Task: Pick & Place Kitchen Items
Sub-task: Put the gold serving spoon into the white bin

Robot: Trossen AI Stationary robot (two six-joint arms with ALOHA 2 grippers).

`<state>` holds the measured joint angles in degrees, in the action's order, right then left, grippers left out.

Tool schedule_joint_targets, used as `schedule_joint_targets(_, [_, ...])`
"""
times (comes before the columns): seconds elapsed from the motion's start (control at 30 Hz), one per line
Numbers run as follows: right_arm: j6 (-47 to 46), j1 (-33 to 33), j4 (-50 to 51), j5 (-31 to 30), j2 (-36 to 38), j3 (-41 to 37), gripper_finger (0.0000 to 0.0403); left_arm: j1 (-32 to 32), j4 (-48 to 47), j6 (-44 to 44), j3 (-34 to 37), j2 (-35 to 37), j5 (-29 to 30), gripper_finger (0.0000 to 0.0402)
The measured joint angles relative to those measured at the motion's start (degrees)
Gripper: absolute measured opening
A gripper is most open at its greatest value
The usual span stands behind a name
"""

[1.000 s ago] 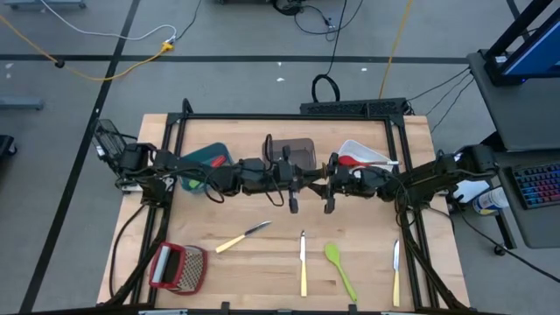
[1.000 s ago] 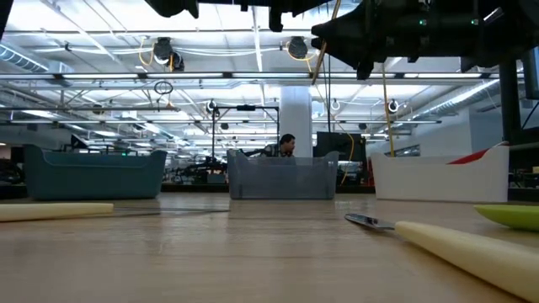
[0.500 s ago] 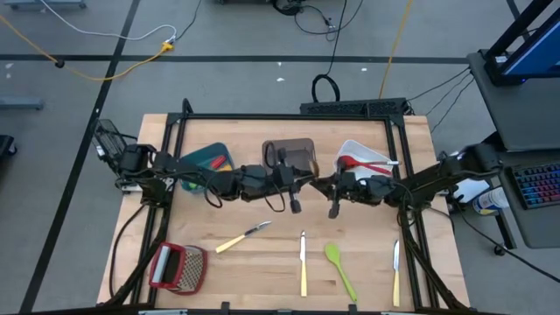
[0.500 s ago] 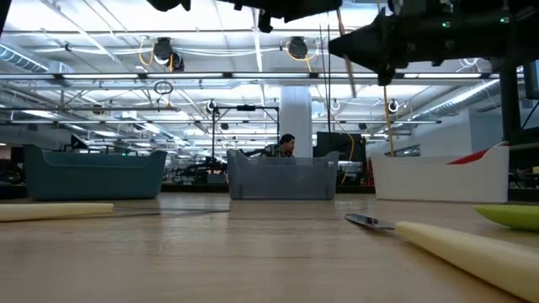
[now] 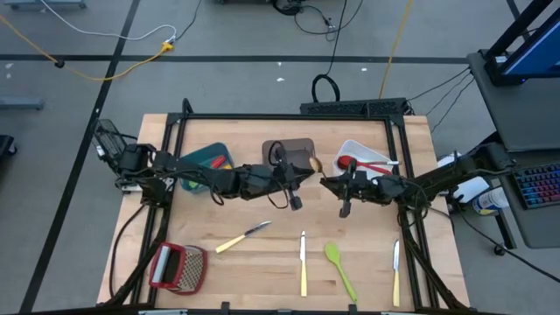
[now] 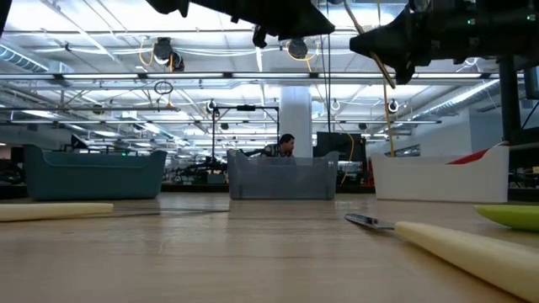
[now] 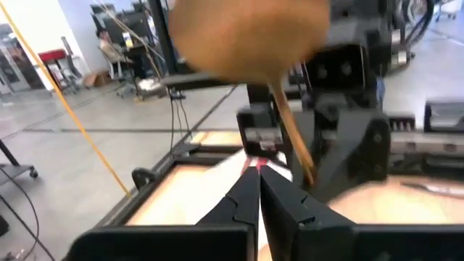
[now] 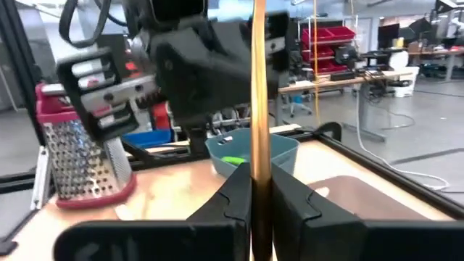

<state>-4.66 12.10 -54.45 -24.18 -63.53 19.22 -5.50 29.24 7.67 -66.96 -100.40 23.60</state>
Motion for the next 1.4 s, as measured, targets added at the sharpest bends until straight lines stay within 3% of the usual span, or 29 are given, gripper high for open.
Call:
schedule_joint_targets(0.17, [-1.3,-0.2,14.8,-6.1,7.2,0.0,0.0017,0.0,-4.7,-2.6,0.0,0.0,-0.2,0.0029])
schedule_joint_targets(0.33, [-9.7,-2.6,39.0,-6.9,18.5,1.7,0.0017,0.0,-8.3,-4.4,0.0,0.0,-0.4,0.0030])
schedule_joint_targets(0.5, [-20.1,-7.4,69.4,-1.2,26.9,10.3,0.0017,0.0,-8.5,-5.1,0.0,0.0,-0.4,0.0030])
schedule_joint_targets(0.63, [-26.4,-13.1,93.0,6.4,27.9,18.7,0.0016,0.3,-8.4,-5.2,0.0,0.0,-0.5,0.0030])
schedule_joint_targets(0.73, [-29.5,-17.3,105.0,10.6,27.1,21.4,0.0017,0.6,-8.2,-5.2,0.0,0.0,-0.5,0.0030])
schedule_joint_targets(0.9, [-29.0,-23.3,113.9,19.7,26.3,21.5,0.0021,0.8,-8.2,-6.4,0.0,0.0,-0.5,0.0031])
schedule_joint_targets(1.23, [-25.1,-30.0,114.4,19.7,23.2,20.7,0.0019,0.8,-8.2,-6.5,0.0,0.0,-0.5,0.0031])
schedule_joint_targets(1.4, [-14.8,-32.1,113.4,19.4,20.3,18.0,0.0019,0.8,-8.5,-6.5,0.0,0.0,-0.5,0.0031])
